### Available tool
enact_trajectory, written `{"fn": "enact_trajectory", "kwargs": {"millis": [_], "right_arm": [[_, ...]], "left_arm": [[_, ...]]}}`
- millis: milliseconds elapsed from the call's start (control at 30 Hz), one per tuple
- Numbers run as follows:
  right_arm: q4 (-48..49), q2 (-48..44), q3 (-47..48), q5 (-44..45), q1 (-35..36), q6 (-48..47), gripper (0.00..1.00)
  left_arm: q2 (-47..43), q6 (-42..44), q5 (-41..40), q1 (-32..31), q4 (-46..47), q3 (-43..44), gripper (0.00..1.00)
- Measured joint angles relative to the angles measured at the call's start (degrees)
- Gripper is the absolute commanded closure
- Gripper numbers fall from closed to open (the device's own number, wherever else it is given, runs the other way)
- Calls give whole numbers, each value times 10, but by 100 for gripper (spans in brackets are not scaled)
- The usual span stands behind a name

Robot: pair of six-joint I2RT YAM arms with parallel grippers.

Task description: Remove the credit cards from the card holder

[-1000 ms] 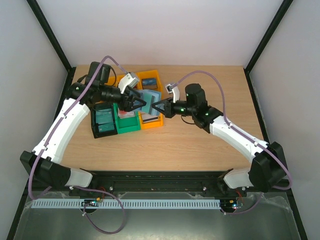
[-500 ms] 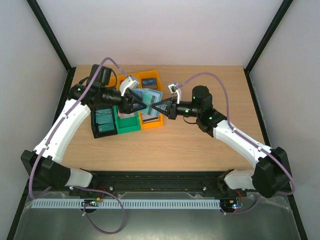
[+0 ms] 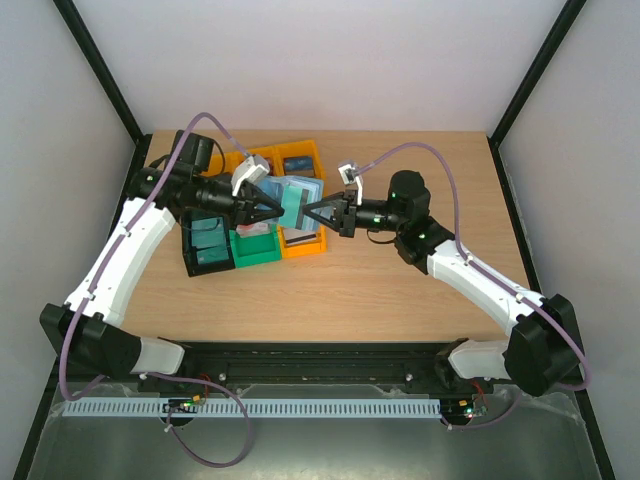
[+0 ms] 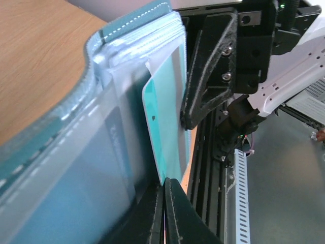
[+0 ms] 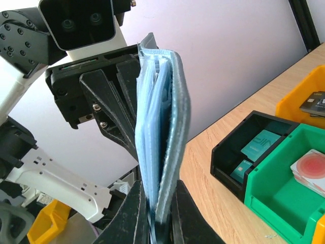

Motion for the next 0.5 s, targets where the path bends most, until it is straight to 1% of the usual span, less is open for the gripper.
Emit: {"fn": "enact_trajectory", "kwargs": {"millis": [133, 233, 300, 400, 467, 500], "right_arm": [[8, -1, -2, -7, -2, 0, 98], [14, -1, -2, -9, -1, 0, 82], [21, -1, -2, -6, 1, -2, 77], [32, -1, -2, -5, 5, -2, 76], [39, -1, -4, -5, 5, -2, 80], [42, -1, -5, -5, 5, -2, 85]], "left_arm": [[-1, 7, 18, 4, -10, 2, 98], [-1, 9, 37, 13, -13, 2, 98], [-1, 3, 51, 21, -11, 2, 98], [-2, -10, 66, 36, 0, 1, 98], [-4, -15, 70, 41, 3, 1, 98], [-5, -17, 70, 43, 4, 1, 98]]}}
